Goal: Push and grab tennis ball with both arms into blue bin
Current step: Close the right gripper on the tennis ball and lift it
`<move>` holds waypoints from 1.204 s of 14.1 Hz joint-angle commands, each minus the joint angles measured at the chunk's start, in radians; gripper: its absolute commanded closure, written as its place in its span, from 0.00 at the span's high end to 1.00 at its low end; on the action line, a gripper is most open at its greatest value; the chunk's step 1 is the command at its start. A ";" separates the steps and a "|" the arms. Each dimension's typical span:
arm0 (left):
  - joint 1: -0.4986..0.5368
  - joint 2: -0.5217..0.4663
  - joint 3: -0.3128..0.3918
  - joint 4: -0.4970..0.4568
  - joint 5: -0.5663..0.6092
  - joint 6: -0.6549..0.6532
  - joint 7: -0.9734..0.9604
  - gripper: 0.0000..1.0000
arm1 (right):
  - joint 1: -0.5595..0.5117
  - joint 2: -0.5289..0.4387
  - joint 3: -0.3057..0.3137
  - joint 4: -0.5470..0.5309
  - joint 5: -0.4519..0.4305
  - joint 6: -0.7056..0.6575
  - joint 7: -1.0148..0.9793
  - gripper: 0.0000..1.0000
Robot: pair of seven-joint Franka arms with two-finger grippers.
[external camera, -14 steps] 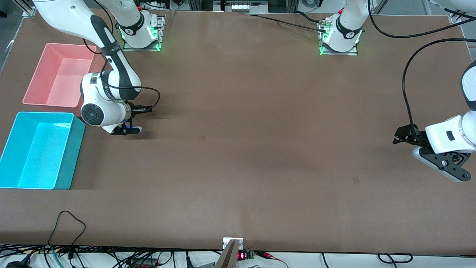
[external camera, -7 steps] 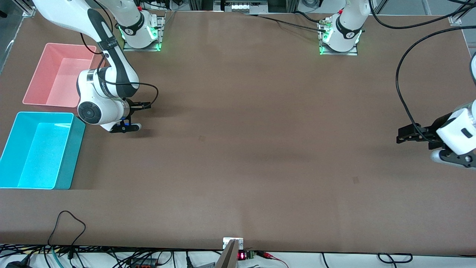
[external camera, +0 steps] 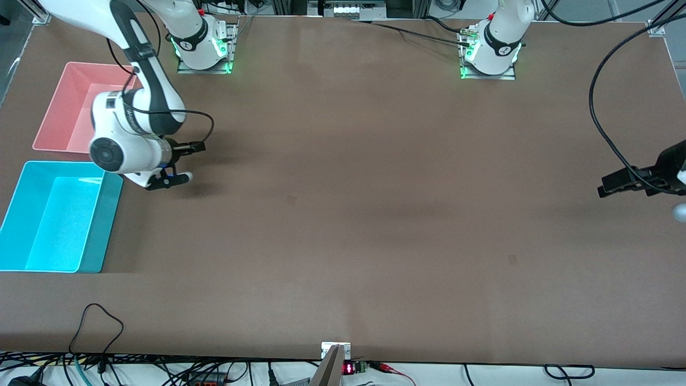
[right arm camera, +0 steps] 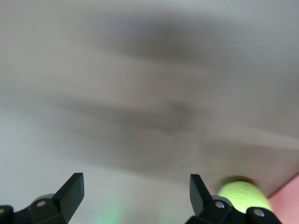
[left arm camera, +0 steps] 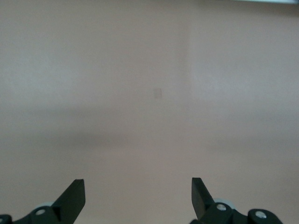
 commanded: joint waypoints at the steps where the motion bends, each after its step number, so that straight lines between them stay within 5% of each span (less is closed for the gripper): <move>1: -0.097 -0.151 0.090 -0.206 -0.009 0.066 -0.021 1.00 | -0.078 -0.082 0.016 -0.077 -0.042 0.001 -0.126 1.00; 4: -0.108 -0.194 0.101 -0.262 -0.009 0.075 -0.022 1.00 | -0.148 -0.087 0.016 -0.095 -0.111 0.019 -0.279 1.00; 12: -0.108 -0.339 0.092 -0.438 -0.006 0.078 -0.016 1.00 | -0.286 -0.119 0.020 -0.224 -0.131 0.116 -0.680 1.00; 17: -0.108 -0.417 0.080 -0.552 0.000 0.132 -0.006 1.00 | -0.310 -0.113 0.020 -0.286 -0.131 0.184 -0.725 1.00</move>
